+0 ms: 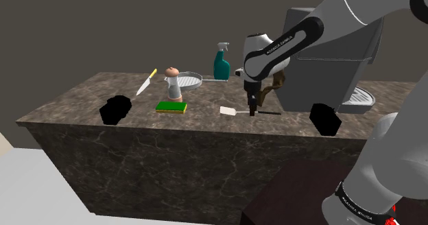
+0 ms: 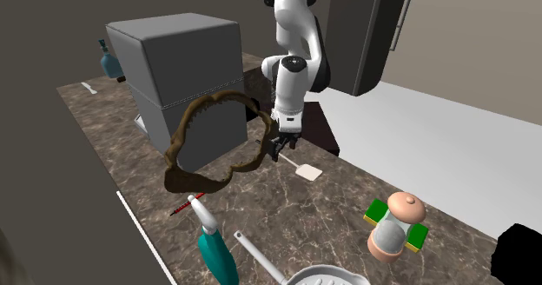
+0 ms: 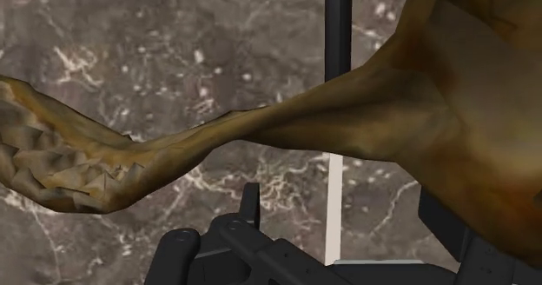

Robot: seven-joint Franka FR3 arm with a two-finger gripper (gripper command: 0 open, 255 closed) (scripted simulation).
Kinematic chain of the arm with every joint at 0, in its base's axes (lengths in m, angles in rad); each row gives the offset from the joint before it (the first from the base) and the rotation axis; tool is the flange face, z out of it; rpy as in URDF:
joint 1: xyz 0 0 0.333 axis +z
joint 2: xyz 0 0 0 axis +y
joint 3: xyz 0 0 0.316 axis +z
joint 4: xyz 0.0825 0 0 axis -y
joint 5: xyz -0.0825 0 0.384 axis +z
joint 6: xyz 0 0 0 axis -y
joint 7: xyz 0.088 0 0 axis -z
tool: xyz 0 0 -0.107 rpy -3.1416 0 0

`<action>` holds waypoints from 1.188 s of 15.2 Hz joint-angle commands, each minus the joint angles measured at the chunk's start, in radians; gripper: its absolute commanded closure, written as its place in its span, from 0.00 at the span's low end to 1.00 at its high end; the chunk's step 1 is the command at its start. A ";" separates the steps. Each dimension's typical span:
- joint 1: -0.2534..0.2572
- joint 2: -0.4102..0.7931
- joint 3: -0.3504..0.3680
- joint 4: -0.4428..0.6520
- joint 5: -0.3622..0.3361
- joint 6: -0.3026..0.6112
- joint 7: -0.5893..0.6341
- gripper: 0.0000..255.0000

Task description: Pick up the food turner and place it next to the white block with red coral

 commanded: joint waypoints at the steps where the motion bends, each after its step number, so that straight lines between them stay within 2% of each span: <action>1: 0.000 0.001 0.000 -0.002 0.000 0.004 0.000 0.00; 6: 0.000 0.001 0.000 -0.002 0.000 0.003 0.000 0.00; 7: 0.000 0.001 0.000 -0.002 0.000 0.003 0.000 1.00; 16: 0.000 0.001 0.000 -0.002 0.000 0.004 0.000 1.00; 18: 0.000 -0.016 0.001 0.009 -0.003 -0.025 0.001 1.00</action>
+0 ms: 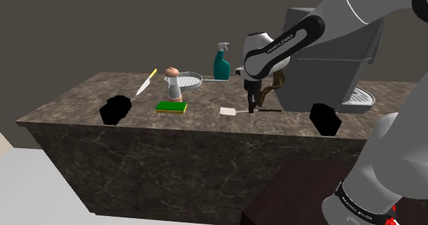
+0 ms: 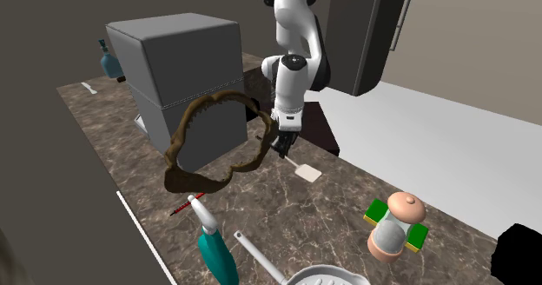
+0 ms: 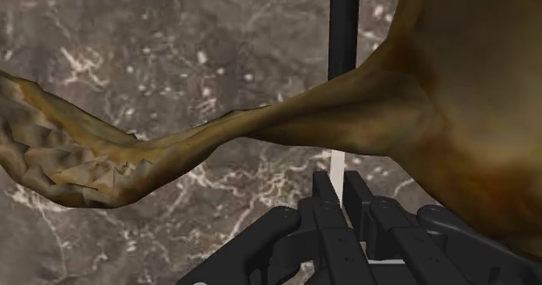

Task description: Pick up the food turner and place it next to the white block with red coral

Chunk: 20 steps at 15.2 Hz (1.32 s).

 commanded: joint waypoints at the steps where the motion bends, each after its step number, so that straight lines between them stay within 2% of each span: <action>1: 0.001 -0.017 0.002 0.009 -0.003 -0.026 0.003 1.00; 20: 0.003 -0.136 0.014 0.157 -0.016 -0.290 0.007 1.00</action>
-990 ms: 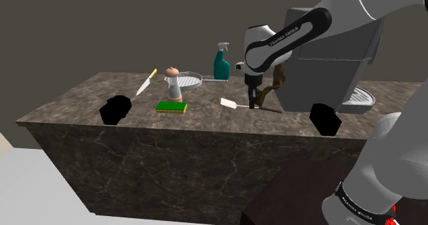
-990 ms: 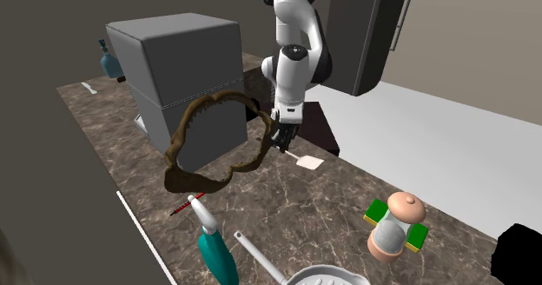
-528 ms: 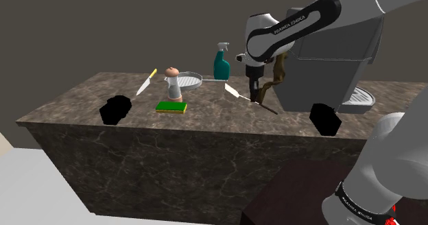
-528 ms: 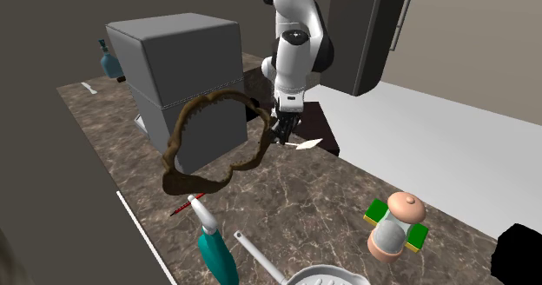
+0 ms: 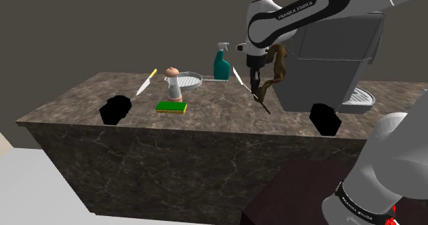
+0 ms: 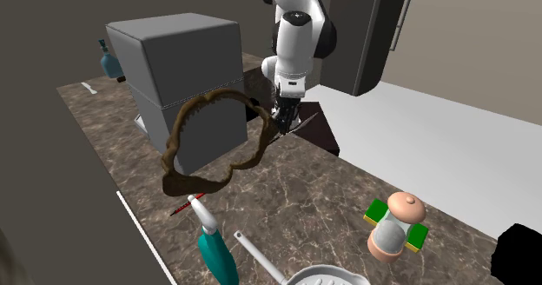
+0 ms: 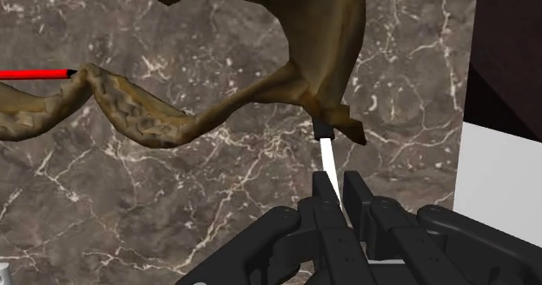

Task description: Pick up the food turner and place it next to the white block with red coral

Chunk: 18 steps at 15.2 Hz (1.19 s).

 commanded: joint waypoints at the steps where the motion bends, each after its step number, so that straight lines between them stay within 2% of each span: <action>1: 0.000 -0.009 0.001 0.018 -0.001 -0.027 0.000 1.00; 11: 0.002 -0.034 0.007 0.116 0.000 -0.150 -0.003 1.00; 18: 0.068 0.112 0.084 0.271 0.045 -0.168 0.119 1.00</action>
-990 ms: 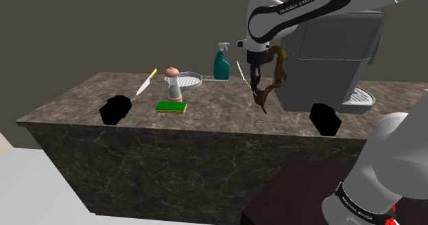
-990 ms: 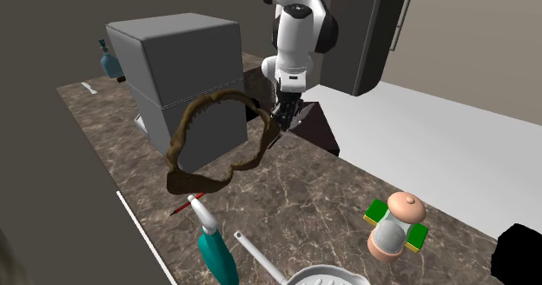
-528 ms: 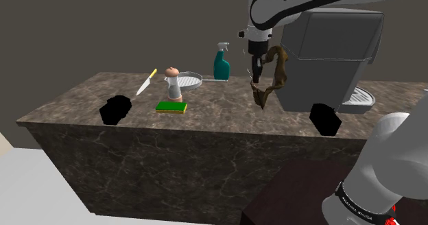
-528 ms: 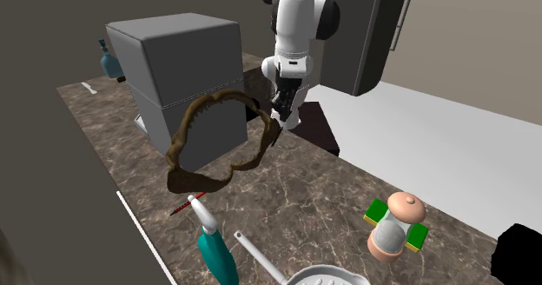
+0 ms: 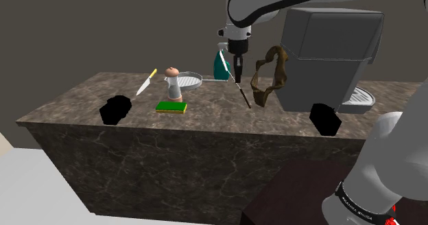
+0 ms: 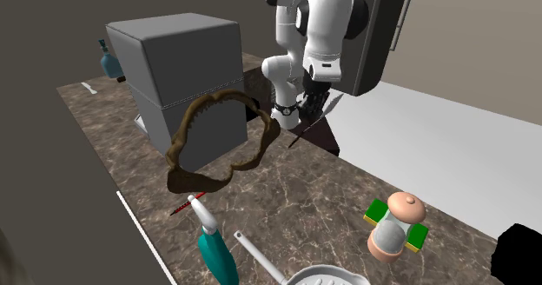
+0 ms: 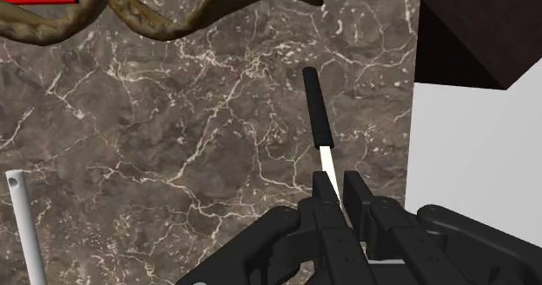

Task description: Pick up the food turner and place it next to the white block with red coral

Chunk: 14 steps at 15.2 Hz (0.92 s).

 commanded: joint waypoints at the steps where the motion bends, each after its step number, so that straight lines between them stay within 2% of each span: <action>1: 0.016 0.043 0.018 0.044 0.010 -0.003 0.032 1.00; 8: 0.076 0.228 0.076 0.273 0.033 -0.052 0.142 1.00; 14: 0.127 0.422 0.113 0.543 0.040 -0.130 0.227 1.00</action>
